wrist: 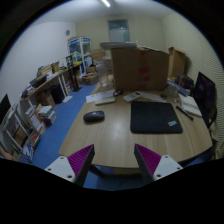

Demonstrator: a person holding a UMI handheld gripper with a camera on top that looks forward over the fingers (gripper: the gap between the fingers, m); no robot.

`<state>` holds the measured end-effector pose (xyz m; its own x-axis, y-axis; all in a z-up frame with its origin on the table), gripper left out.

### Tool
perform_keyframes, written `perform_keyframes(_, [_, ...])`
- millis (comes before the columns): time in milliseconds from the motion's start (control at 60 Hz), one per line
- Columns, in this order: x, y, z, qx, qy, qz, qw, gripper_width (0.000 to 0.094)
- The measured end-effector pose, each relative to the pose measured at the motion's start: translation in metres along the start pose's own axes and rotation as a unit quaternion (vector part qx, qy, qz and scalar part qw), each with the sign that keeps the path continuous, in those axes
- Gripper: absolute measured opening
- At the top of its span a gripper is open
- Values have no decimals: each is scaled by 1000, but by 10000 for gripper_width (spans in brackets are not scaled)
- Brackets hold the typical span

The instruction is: Arrange mouse

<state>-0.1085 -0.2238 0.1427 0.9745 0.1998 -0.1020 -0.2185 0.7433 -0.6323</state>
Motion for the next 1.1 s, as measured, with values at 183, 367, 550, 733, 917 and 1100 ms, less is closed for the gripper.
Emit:
perform_keyframes(183, [-40,49,-6,-15,8,27,999,829])
perform_keyframes(367, [-81,129,2,-15,3,46,999,823])
perform_keyframes(550, [-100,194,28,0,7,-11,1000,810])
perform_keyframes(733, [-104,234,57,-5,-12,-40,999,816])
perform_keyframes(917, [-103,259,79,-11,3,-56,998,815])
perform_keyframes(1100, [-105,270,86,-8,0,-58,998,649])
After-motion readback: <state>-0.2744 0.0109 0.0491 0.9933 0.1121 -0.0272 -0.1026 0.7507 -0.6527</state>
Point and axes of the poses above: the point between the fingertips, and its own axes, seen from behind it with the camera up: x to the right, z up, y forward, the way the camera looks, the point moved 10 cm from there along -y, backward, against the way the camera looks, and after that the axes turned 3 degrees about z, right-handed, at the moved point
